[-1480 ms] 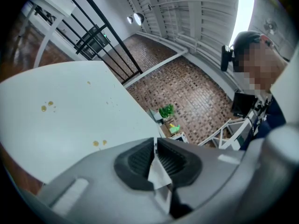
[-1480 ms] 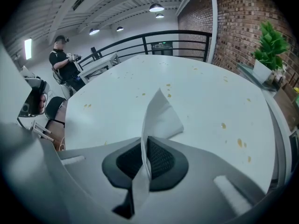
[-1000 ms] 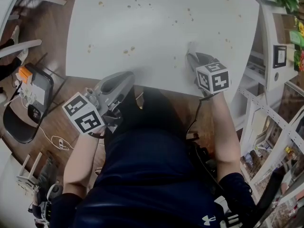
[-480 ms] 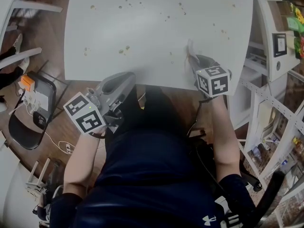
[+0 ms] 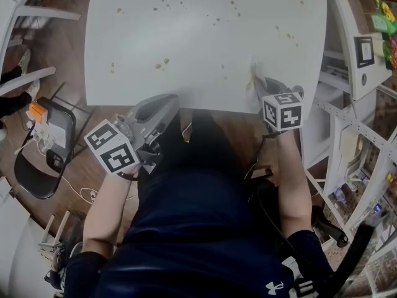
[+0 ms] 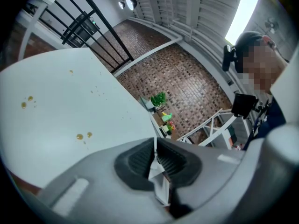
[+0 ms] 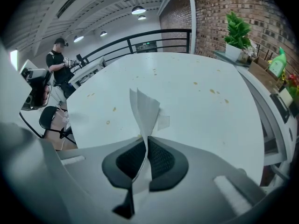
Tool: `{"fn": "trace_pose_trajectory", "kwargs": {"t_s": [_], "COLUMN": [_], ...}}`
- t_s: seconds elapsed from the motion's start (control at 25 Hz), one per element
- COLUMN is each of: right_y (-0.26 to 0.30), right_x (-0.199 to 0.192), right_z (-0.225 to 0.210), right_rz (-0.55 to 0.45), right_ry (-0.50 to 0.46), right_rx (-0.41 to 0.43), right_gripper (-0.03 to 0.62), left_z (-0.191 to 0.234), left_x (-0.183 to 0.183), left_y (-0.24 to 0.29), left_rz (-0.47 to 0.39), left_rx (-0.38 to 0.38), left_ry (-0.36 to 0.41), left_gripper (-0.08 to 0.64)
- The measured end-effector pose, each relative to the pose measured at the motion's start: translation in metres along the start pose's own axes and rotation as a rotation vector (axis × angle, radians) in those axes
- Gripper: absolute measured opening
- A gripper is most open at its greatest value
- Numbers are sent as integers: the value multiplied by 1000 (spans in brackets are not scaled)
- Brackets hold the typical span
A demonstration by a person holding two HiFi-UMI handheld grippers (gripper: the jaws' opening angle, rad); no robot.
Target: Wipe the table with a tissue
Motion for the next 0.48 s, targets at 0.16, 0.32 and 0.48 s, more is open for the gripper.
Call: {"fn": "trace_pose_trajectory", "kwargs": {"t_s": [0.16,0.32,0.48], "right_y": [0,4,10], "right_x": [-3,7,20], "right_z": [12,33,51], "right_rz": [-11,-28,-41], "right_ry": [50,34,-32], "right_rx": [18,43,43], "right_gripper": [11,11,11], "left_z": [0,0,3], "left_x": [-1,-1,3], "left_y": [-6,-16,-31], "left_rz": [-1,-10,-39], "left_rx": [-3,2,20], "left_ry": [-1,-3,-7], "left_gripper": [17,17,17]}}
Point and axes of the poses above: the fingertips, and each gripper's own axes: y forward along the fingers, z to its left, x out of its top, the point moved 5 cm from there along -y, backward along the fingers, and after that the axes turned 11 degrees about -x, right-handed, at the moved point
